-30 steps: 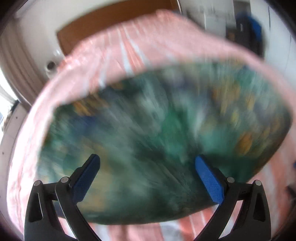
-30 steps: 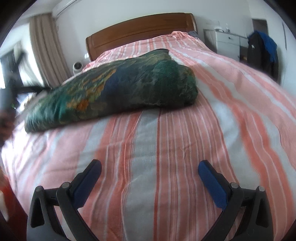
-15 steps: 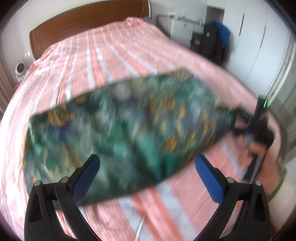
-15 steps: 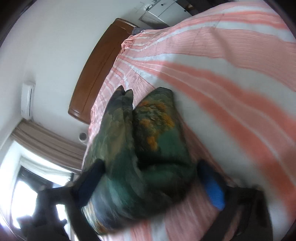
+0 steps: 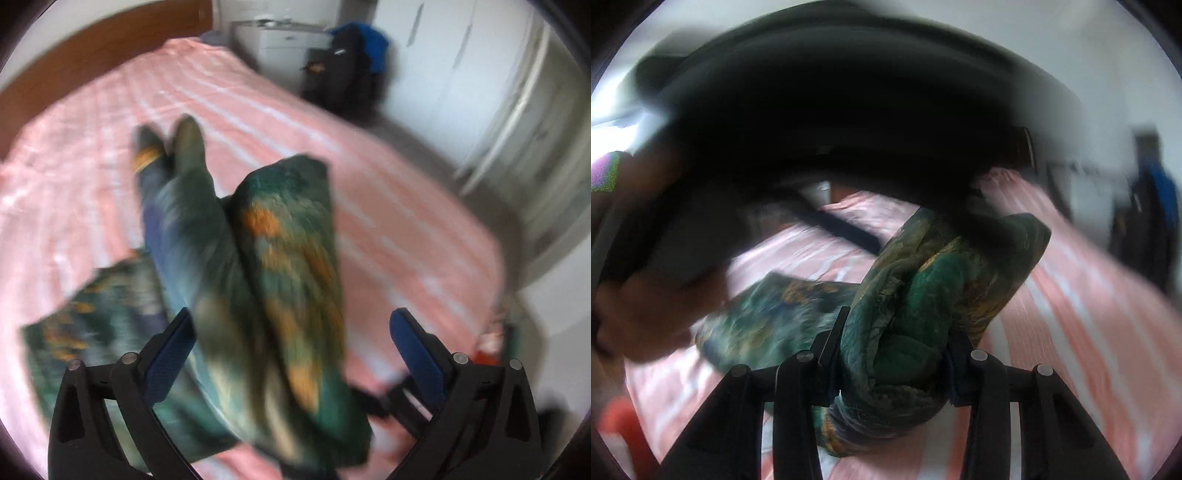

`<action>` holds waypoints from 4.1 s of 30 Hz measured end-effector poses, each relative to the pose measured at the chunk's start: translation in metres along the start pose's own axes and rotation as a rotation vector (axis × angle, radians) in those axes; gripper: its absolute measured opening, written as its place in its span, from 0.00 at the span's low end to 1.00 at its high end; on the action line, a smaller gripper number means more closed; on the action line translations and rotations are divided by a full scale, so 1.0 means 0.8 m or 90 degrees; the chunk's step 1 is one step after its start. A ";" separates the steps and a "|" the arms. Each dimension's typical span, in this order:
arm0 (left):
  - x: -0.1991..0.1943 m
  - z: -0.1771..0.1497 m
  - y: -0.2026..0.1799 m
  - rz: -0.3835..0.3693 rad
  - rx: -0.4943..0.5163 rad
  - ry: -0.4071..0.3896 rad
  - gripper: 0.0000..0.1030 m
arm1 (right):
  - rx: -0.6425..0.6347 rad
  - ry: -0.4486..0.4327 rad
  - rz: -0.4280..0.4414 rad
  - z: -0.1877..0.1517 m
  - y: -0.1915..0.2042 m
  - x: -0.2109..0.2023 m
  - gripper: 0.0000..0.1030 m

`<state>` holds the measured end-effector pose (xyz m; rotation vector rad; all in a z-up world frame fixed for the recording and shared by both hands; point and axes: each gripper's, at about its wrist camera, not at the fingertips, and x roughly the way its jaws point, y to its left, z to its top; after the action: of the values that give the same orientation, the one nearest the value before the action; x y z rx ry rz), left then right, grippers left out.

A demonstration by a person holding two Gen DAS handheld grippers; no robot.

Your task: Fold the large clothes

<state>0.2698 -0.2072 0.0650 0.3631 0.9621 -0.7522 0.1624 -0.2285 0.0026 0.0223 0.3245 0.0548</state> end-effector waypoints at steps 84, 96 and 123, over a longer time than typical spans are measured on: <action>-0.048 -0.553 0.397 0.335 -0.593 -0.209 0.98 | -0.091 0.274 0.136 0.055 0.353 0.397 0.99; -0.069 -0.556 0.390 0.289 -0.604 -0.253 0.98 | -0.012 0.332 0.116 0.056 0.220 0.241 0.99; 0.050 -0.364 0.472 -0.090 -0.499 -0.007 1.00 | 0.457 0.441 0.376 -0.087 0.060 0.334 0.99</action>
<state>0.3789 0.2108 -0.1417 -0.3956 1.1986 -0.4499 0.3904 -0.1641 -0.1465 0.8273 1.0094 0.5373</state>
